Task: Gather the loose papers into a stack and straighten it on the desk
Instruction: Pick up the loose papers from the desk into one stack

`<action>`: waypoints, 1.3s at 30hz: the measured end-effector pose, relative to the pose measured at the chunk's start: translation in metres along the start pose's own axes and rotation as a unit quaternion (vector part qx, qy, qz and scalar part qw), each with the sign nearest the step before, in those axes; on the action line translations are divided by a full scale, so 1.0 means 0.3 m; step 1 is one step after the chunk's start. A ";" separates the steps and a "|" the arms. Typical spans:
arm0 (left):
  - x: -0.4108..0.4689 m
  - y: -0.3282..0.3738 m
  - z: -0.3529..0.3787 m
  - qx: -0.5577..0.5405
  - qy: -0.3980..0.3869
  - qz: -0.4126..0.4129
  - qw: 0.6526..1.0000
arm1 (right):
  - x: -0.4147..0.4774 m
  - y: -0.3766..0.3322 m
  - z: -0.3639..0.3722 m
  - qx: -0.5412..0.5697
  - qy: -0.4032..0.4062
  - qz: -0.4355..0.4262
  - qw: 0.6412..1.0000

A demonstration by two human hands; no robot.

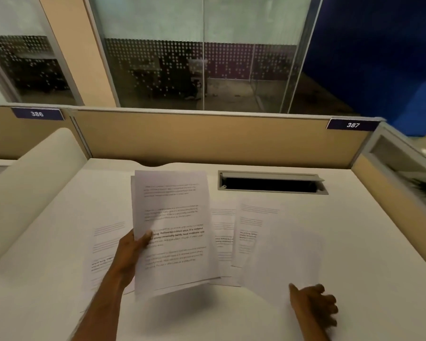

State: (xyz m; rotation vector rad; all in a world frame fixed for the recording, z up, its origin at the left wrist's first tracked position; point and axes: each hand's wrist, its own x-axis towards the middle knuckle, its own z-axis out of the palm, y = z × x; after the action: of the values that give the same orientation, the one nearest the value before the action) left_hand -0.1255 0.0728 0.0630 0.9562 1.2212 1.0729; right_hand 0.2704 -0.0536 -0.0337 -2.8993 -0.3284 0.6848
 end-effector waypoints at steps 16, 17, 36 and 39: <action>0.062 0.015 -0.013 0.009 -0.001 -0.011 1.000 | -0.095 -0.230 -0.377 0.308 0.084 -0.175 0.931; 0.064 0.018 -0.016 0.008 0.001 -0.010 1.000 | -0.123 -0.267 -0.426 0.297 0.128 -0.211 0.922; 0.057 0.008 -0.051 0.018 0.044 -0.018 0.999 | -0.171 -0.502 0.074 -0.076 -0.026 -0.414 0.907; 0.059 0.004 -0.044 0.020 0.047 -0.017 0.999 | -0.105 -0.499 0.043 0.038 -0.018 -0.335 0.941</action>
State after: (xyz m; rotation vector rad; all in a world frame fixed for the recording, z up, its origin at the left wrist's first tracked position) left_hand -0.1383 0.0903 0.0584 0.9199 1.3353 1.0799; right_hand 0.2103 0.0844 -0.0033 -2.4445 -1.1850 0.5999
